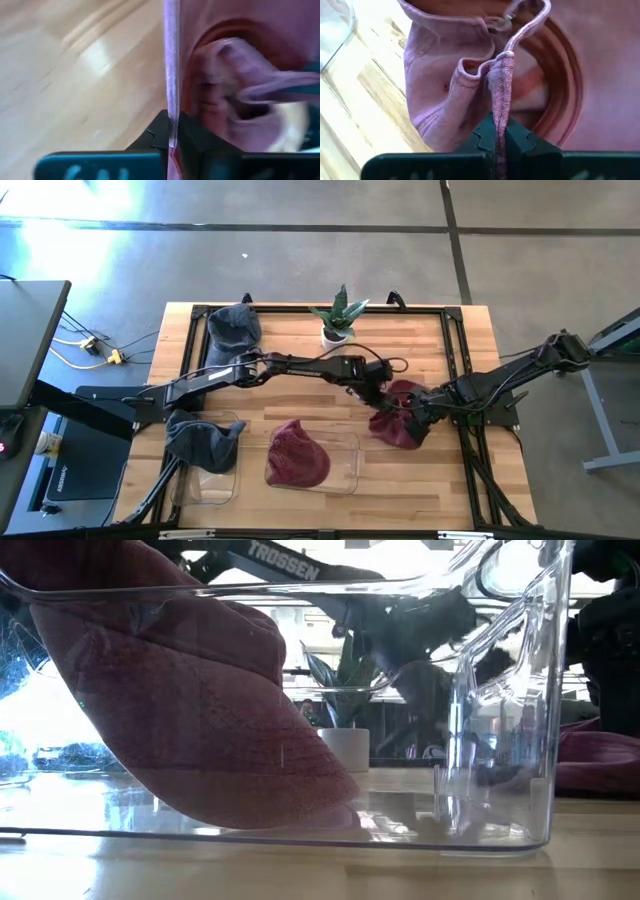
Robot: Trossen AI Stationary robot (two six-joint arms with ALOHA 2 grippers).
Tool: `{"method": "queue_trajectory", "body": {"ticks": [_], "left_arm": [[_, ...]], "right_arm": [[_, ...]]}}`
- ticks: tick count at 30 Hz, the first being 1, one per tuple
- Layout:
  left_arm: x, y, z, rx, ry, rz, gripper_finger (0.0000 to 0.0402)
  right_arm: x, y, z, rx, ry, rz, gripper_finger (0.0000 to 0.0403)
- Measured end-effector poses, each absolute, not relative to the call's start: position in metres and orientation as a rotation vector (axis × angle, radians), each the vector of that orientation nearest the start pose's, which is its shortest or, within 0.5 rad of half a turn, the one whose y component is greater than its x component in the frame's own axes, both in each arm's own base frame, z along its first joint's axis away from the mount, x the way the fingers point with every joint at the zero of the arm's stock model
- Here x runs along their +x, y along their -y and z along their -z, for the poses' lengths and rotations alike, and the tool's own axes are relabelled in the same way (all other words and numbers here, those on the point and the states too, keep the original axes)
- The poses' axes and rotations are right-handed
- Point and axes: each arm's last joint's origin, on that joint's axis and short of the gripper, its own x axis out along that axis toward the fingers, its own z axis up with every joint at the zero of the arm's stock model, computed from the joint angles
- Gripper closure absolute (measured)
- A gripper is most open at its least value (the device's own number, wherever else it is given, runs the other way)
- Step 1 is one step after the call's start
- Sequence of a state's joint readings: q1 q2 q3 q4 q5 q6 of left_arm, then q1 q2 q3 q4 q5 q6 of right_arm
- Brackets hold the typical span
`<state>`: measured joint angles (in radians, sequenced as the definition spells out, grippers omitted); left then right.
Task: Pick & Place hat
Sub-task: Put the red cap into the right transparent bin
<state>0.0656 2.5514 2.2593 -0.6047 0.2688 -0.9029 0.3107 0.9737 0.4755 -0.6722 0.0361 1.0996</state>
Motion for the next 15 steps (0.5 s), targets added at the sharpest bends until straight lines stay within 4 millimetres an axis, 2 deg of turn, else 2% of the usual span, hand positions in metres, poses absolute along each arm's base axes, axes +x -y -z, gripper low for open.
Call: {"method": "queue_trajectory", "body": {"ticks": [3, 7, 11, 15], "left_arm": [[0.552, -0.028, -0.172, -0.982, -0.888, -0.197, 0.0394], [0.55, -0.028, -0.167, -0.969, -0.913, -0.22, 0.0387], [0.55, -0.03, -0.168, -0.934, -0.893, -0.249, 0.0397], [0.54, -0.03, -0.183, -0.904, -0.918, -0.329, 0.0399]], "right_arm": [[0.146, -0.046, -0.169, 0.769, -1.147, 0.396, 0.0399], [0.146, -0.046, -0.169, 0.772, -1.151, 0.392, 0.0394], [0.146, -0.046, -0.169, 0.774, -1.15, 0.394, 0.0392], [0.147, -0.047, -0.169, 0.791, -1.158, 0.374, 0.0399]]}}
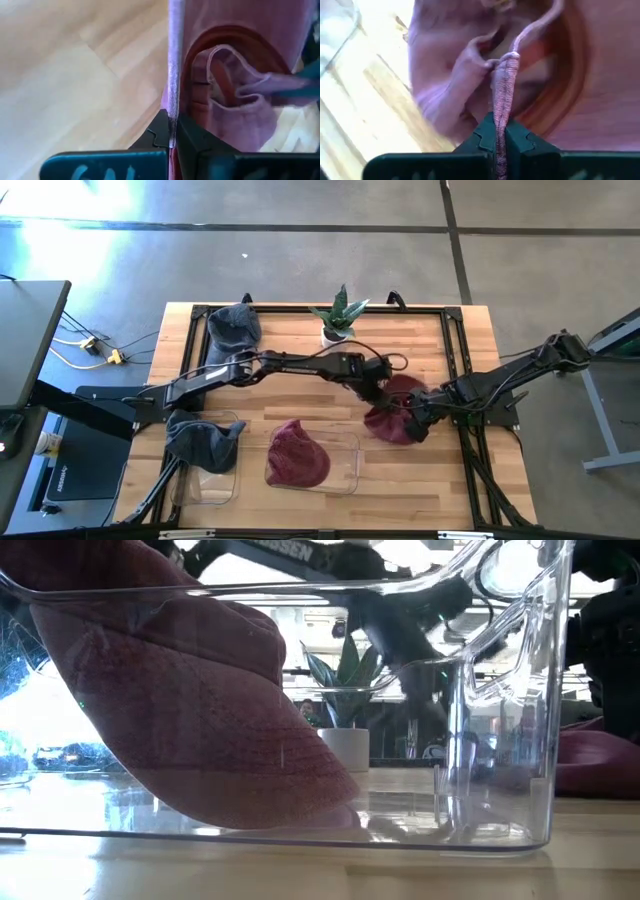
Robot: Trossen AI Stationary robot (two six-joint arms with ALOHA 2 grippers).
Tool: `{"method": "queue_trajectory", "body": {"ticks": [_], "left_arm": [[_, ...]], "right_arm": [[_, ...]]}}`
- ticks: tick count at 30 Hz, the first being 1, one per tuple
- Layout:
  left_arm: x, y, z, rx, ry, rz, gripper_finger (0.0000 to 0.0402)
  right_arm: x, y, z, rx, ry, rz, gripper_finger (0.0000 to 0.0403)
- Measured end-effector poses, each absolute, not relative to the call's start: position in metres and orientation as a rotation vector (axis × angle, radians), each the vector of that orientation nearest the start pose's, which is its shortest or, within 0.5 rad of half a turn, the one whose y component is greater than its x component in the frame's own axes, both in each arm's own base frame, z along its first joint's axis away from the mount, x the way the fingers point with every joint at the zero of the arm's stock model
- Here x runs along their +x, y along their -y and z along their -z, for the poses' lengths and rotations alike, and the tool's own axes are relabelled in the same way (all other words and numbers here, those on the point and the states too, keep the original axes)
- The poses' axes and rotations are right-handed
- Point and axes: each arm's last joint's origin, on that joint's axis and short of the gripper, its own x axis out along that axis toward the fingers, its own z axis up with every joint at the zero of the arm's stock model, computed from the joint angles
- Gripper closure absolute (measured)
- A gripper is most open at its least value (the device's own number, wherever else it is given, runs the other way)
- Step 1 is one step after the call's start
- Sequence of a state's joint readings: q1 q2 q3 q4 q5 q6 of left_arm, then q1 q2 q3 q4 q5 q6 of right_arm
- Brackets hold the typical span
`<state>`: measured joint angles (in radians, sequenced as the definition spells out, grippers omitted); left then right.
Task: Pick & Place hat
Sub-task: Put the red cap into the right transparent bin
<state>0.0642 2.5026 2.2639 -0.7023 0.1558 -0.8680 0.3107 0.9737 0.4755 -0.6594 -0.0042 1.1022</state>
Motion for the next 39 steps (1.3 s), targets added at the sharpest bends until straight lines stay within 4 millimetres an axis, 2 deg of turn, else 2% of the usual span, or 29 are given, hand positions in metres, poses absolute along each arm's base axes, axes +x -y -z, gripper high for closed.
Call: {"method": "queue_trajectory", "body": {"ticks": [2, 4, 7, 9, 13, 16, 20, 23, 27, 30, 34, 39], "left_arm": [[0.535, -0.03, -0.187, -0.878, -0.936, -0.384, 0.04], [0.522, -0.026, -0.193, -0.841, -1.018, -0.465, 0.04], [0.518, -0.021, -0.205, -0.818, -0.992, -0.521, 0.04], [0.508, -0.014, -0.216, -0.789, -1.028, -0.55, 0.0401], [0.503, -0.003, -0.237, -0.753, -0.97, -0.562, 0.0401], [0.497, 0.004, -0.255, -0.731, -0.938, -0.556, 0.0401], [0.488, 0.007, -0.258, -0.699, -0.992, -0.579, 0.0401], [0.488, 0.006, -0.265, -0.698, -0.965, -0.57, 0.0401], [0.488, 0.0, -0.264, -0.712, -0.976, -0.552, 0.0401], [0.489, -0.012, -0.264, -0.758, -0.989, -0.511, 0.0401], [0.489, -0.03, -0.264, -0.812, -1.01, -0.466, 0.0401], [0.488, -0.049, -0.271, -0.882, -0.992, -0.406, 0.0401]], "right_arm": [[0.149, -0.048, -0.17, 0.82, -1.142, 0.355, 0.0399], [0.153, -0.05, -0.172, 0.856, -1.112, 0.313, 0.0395], [0.157, -0.05, -0.175, 0.94, -1.079, 0.316, 0.0394], [0.158, -0.048, -0.175, 0.981, -1.068, 0.352, 0.0397], [0.16, -0.047, -0.176, 0.968, -1.004, 0.386, 0.0396], [0.162, -0.045, -0.178, 0.934, -0.94, 0.405, 0.0367], [0.162, -0.04, -0.186, 0.949, -0.852, 0.408, 0.0298], [0.157, -0.034, -0.195, 0.974, -0.79, 0.388, 0.0254], [0.148, -0.029, -0.209, 0.994, -0.692, 0.338, 0.0238], [0.144, -0.031, -0.227, 0.918, -0.63, 0.258, 0.0236], [0.145, -0.038, -0.258, 0.722, -0.568, 0.137, 0.0242], [0.16, -0.056, -0.285, 0.444, -0.578, 0.019, 0.0286]]}}
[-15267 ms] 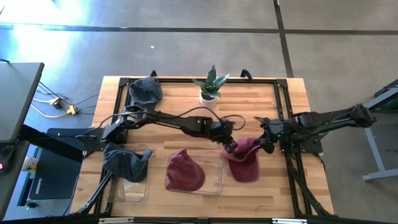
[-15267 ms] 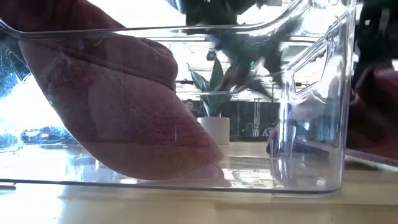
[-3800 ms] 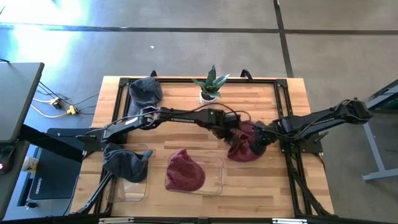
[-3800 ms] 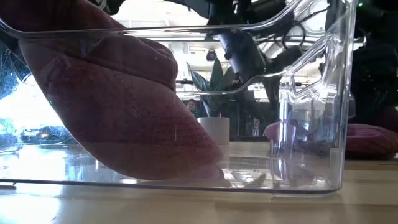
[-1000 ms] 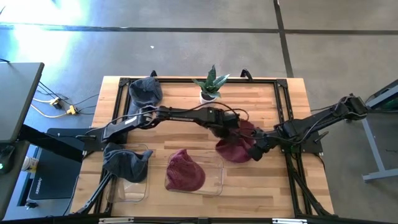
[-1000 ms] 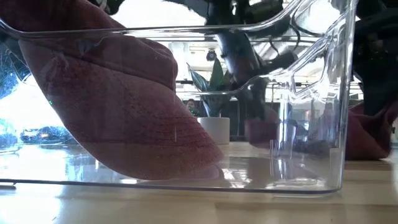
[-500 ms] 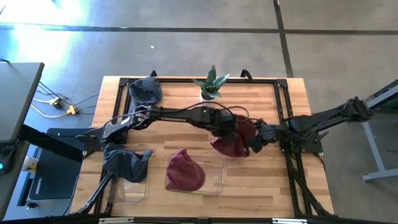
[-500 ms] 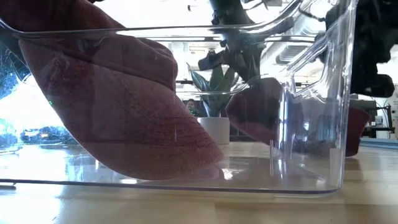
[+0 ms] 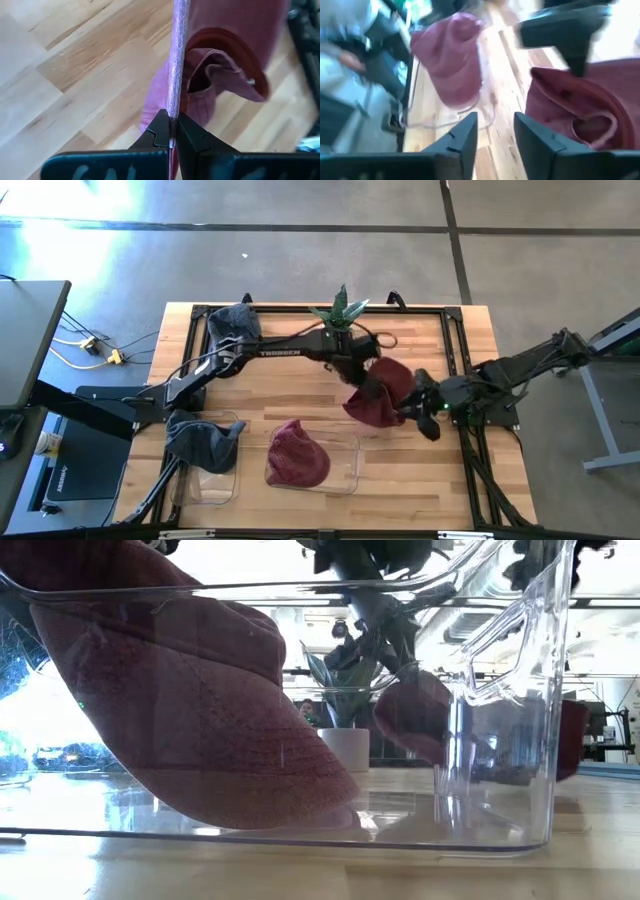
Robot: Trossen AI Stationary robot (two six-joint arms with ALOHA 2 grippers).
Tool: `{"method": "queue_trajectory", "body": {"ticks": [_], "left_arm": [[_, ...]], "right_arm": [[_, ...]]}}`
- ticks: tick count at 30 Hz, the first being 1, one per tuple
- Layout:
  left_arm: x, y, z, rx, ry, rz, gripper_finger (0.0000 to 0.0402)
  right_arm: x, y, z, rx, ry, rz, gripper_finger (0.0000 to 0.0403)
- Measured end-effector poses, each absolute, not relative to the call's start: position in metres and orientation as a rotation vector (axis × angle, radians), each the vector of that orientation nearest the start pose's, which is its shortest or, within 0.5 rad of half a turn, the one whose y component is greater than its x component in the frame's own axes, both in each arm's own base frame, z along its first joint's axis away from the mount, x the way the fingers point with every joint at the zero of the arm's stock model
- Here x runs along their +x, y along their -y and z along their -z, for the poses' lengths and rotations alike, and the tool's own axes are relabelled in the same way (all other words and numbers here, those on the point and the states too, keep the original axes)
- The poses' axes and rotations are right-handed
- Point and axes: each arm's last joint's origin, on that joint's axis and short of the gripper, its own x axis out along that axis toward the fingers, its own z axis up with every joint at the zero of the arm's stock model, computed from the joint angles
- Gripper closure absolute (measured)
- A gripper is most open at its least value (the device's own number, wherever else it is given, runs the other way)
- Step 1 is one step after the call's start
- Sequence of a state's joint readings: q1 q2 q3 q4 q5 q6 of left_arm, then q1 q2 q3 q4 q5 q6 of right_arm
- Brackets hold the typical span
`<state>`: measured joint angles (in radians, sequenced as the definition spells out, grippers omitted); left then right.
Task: Pick & Place hat
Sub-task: Put the red cap into the right transparent bin
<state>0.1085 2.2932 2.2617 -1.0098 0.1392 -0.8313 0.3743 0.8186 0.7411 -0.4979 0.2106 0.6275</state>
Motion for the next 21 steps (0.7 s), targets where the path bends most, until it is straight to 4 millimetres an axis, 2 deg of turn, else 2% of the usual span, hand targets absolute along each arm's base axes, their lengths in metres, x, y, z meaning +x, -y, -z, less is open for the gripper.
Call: {"method": "queue_trajectory", "body": {"ticks": [3, 5, 7, 12, 18, 21], "left_arm": [[0.487, -0.057, -0.287, -0.914, -0.921, -0.354, 0.0401], [0.48, -0.059, -0.299, -0.925, -0.913, -0.338, 0.0401], [0.475, -0.058, -0.31, -0.928, -0.889, -0.32, 0.0401], [0.467, -0.054, -0.336, -0.945, -0.825, -0.24, 0.0401], [0.459, -0.04, -0.366, -0.947, -0.734, -0.116, 0.0401], [0.455, -0.029, -0.372, -0.944, -0.743, -0.076, 0.0401]], "right_arm": [[0.175, -0.07, -0.288, 0.322, -0.634, -0.007, 0.0335], [0.183, -0.077, -0.284, 0.235, -0.7, 0.038, 0.0375], [0.192, -0.083, -0.279, 0.153, -0.742, 0.111, 0.0395], [0.205, -0.087, -0.266, -0.031, -0.829, 0.343, 0.038], [0.212, -0.088, -0.249, -0.202, -0.896, 0.448, 0.0398], [0.214, -0.089, -0.24, -0.248, -0.912, 0.472, 0.0397]]}}
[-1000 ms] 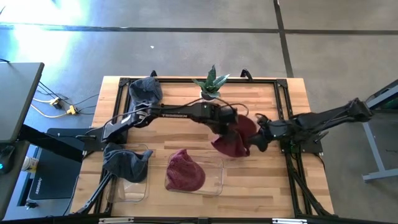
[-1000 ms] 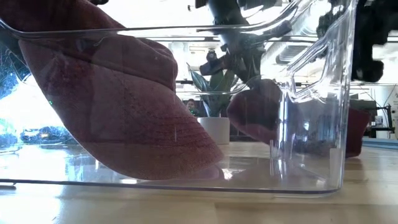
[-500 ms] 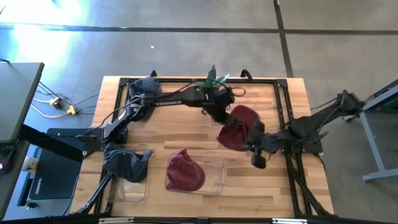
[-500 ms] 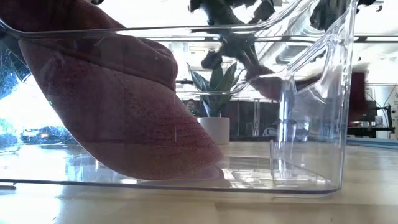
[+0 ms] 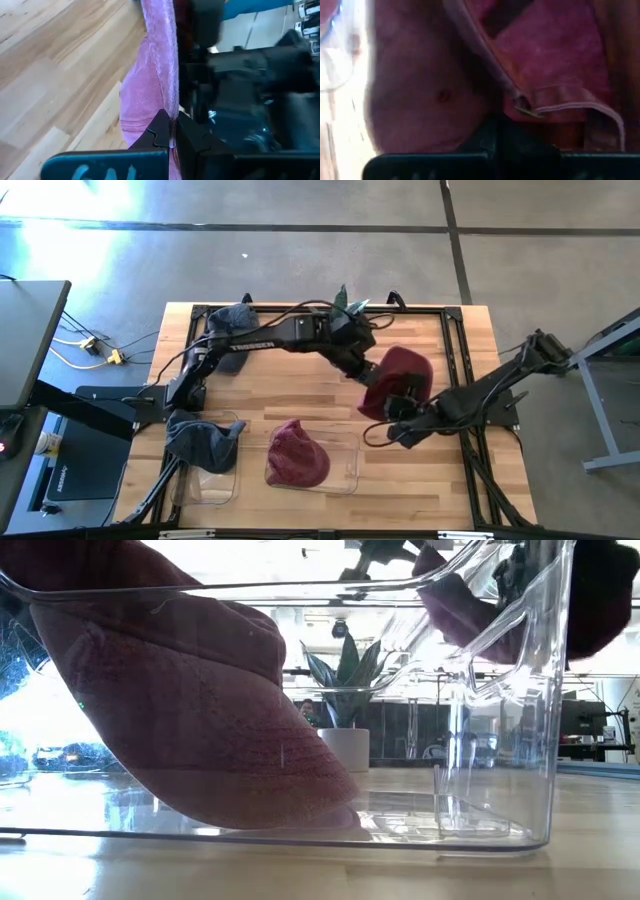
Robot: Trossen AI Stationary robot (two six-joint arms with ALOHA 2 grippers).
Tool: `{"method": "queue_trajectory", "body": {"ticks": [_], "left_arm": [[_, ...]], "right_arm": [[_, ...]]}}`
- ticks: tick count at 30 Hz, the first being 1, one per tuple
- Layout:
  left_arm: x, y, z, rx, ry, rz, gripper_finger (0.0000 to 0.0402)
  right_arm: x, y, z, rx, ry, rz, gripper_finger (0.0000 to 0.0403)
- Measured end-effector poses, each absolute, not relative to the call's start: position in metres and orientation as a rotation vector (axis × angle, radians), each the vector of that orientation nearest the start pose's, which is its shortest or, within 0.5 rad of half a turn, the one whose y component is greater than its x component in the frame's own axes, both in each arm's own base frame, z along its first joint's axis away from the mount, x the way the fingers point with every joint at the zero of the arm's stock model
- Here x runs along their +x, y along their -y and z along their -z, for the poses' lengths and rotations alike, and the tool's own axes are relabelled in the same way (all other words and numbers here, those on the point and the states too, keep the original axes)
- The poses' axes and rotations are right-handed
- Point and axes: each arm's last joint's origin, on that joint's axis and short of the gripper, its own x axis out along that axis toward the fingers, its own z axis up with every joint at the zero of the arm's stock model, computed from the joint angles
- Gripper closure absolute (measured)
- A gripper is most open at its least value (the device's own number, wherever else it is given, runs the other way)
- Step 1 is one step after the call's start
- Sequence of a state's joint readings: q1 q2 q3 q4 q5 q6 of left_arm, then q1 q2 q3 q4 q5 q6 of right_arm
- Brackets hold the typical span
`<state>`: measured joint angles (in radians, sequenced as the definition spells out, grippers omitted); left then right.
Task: Pick & Place hat
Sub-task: Put the red cap into the right transparent bin
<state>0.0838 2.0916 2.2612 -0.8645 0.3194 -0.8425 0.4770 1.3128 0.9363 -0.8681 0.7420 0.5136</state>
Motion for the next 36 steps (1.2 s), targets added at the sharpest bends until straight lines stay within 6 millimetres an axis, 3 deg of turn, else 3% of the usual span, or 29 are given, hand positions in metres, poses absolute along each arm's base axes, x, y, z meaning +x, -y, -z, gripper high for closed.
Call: {"method": "queue_trajectory", "body": {"ticks": [6, 17, 21, 26, 31, 36], "left_arm": [[0.453, -0.018, -0.377, -0.92, -0.729, -0.083, 0.0401], [0.45, -0.024, -0.374, -0.881, -0.722, -0.196, 0.0401], [0.45, -0.031, -0.374, -0.897, -0.727, -0.192, 0.0401], [0.449, -0.043, -0.374, -0.924, -0.73, -0.179, 0.0401], [0.447, -0.054, -0.374, -0.955, -0.731, -0.173, 0.0401], [0.446, -0.065, -0.375, -0.993, -0.727, -0.181, 0.0401]], "right_arm": [[0.214, -0.091, -0.237, -0.275, -0.931, 0.439, 0.0397], [0.191, -0.09, -0.305, 0.033, -0.769, 0.239, 0.0393], [0.178, -0.086, -0.322, 0.078, -0.737, 0.117, 0.0351], [0.177, -0.094, -0.327, 0.132, -0.708, -0.175, 0.026], [0.184, -0.111, -0.313, -0.079, -0.761, -0.431, 0.0179], [0.191, -0.123, -0.294, -0.403, -0.793, -0.271, 0.015]]}}
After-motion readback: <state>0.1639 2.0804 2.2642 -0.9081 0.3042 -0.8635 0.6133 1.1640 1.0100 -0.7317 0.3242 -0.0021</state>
